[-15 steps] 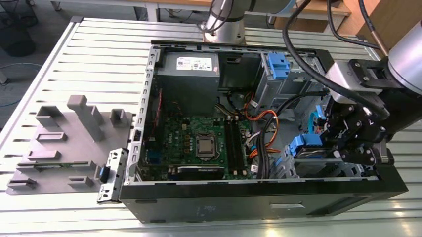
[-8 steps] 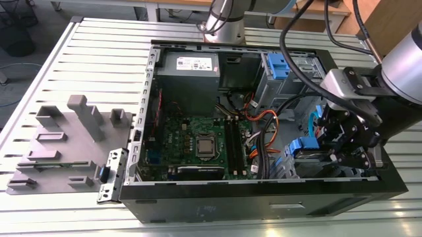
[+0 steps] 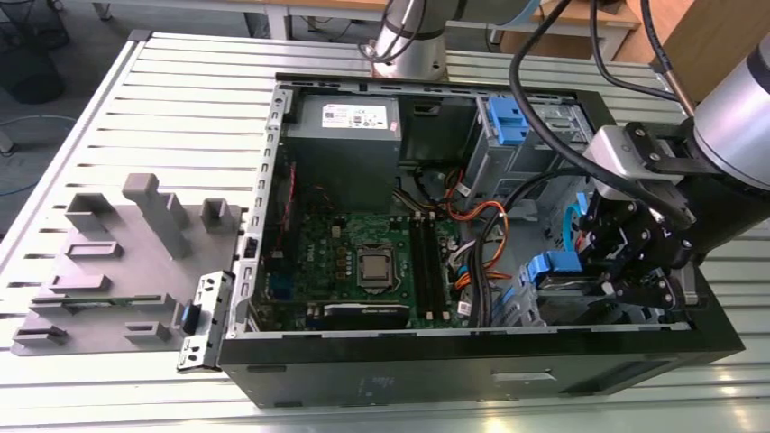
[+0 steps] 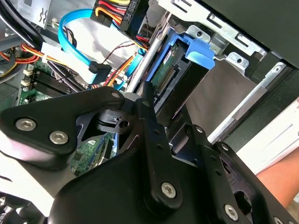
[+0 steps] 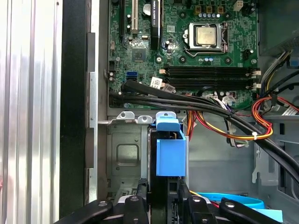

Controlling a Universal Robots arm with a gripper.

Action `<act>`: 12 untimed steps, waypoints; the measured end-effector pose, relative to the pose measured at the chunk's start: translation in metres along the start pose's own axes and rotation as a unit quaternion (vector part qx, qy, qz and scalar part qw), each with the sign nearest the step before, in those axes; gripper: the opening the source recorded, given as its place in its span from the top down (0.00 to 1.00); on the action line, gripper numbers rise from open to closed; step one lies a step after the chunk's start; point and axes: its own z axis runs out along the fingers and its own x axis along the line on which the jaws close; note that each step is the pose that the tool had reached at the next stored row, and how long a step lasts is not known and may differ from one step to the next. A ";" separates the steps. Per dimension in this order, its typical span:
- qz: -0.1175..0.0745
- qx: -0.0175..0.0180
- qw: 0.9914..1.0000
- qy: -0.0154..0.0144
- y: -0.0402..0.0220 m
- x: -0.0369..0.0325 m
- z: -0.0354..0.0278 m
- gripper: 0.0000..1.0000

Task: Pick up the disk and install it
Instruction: 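Insert the disk into the insertion slot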

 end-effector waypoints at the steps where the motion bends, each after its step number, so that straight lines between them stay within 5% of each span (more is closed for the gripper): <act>1: 0.000 0.000 1.000 0.000 0.0000 0.0000 0.0000 0.65; 12: 0.000 0.000 1.000 0.000 0.0000 0.0000 0.0001 0.60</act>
